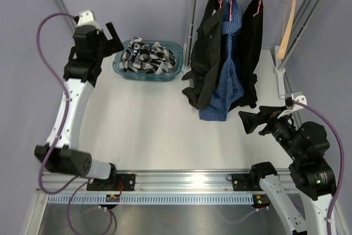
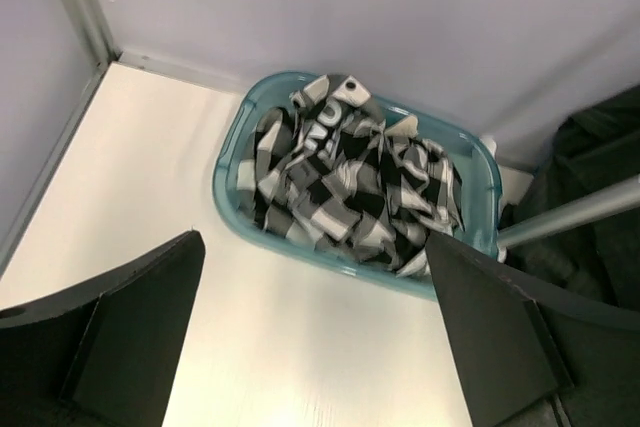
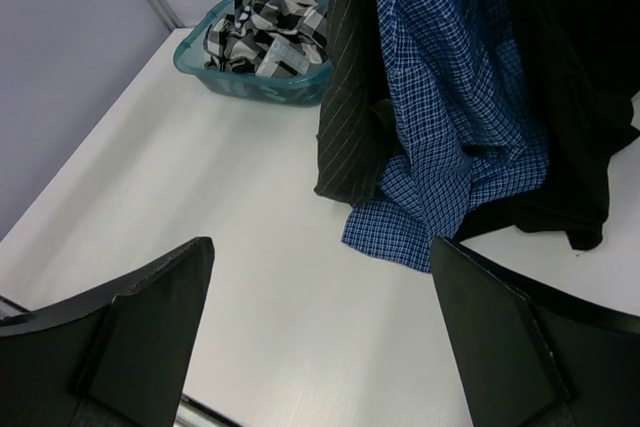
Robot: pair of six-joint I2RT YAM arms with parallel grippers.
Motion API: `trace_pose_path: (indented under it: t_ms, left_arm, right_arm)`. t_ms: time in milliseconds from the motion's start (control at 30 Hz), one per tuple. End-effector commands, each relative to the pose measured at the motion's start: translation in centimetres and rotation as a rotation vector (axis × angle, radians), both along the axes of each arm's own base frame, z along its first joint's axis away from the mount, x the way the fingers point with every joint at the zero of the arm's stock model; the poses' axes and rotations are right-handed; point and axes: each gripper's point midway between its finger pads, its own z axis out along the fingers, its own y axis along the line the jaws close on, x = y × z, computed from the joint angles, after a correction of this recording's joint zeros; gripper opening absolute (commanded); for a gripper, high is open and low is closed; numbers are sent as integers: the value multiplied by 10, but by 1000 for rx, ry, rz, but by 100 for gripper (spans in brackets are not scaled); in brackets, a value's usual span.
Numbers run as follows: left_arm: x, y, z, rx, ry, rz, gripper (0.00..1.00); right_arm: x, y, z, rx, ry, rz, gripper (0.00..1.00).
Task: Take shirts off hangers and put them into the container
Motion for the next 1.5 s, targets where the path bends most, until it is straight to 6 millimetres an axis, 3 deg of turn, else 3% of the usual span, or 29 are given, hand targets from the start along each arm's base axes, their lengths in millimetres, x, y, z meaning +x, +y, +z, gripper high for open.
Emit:
trace_pose_path:
  t_ms: [0,33,100,133,167,200,233,300,333,433,467,500,567,600,667,833,1467]
  left_arm:
    - [-62,10,8,36,28,-1,99]
    - [-89,13,14,39,-3,-3,99]
    - [-118,19,18,61,-28,0,99]
    - [-145,22,33,62,-88,1,99]
    - [-157,25,21,81,-69,5,99]
    - [-169,28,21,84,-82,11,99]
    - [-194,32,26,84,-116,18,99]
    - [-212,36,15,95,-114,23,99]
    - [-233,37,18,89,-156,22,99]
    - [-254,39,2,82,-169,19,99]
    - [-270,41,6,76,-221,25,99]
    - [-273,42,-7,78,-212,26,99]
    - [-289,43,-8,70,-274,28,99]
    - [-289,43,-19,70,-262,26,99]
    - [-297,46,-25,70,-280,34,99]
    - [-296,42,-48,64,-246,14,99]
    - [-290,36,-60,46,-219,-13,99]
  right_arm:
    - [-9,-18,20,-33,-71,-79,99]
    - [-11,-21,21,-36,-74,-92,100]
    - [-16,-30,26,-43,-100,-133,100]
    - [-18,-32,27,-43,-107,-143,99]
    - [-19,-34,28,-39,-112,-152,99]
    - [-23,-38,27,-41,-115,-171,100]
    - [-24,-40,27,-43,-119,-175,99]
    - [-27,-42,27,-48,-135,-183,100]
    - [-29,-42,27,-48,-140,-180,100]
    - [-35,-47,27,-45,-161,-202,99]
    - [-35,-52,27,-46,-167,-228,99]
    - [-39,-56,29,-42,-182,-245,99]
    - [-41,-61,28,-43,-196,-273,99]
    - [-44,-64,30,-35,-217,-283,100]
    - [-47,-69,29,-30,-230,-308,99]
    - [-47,-73,25,-33,-233,-327,99]
    - [-46,-70,23,-25,-241,-317,100]
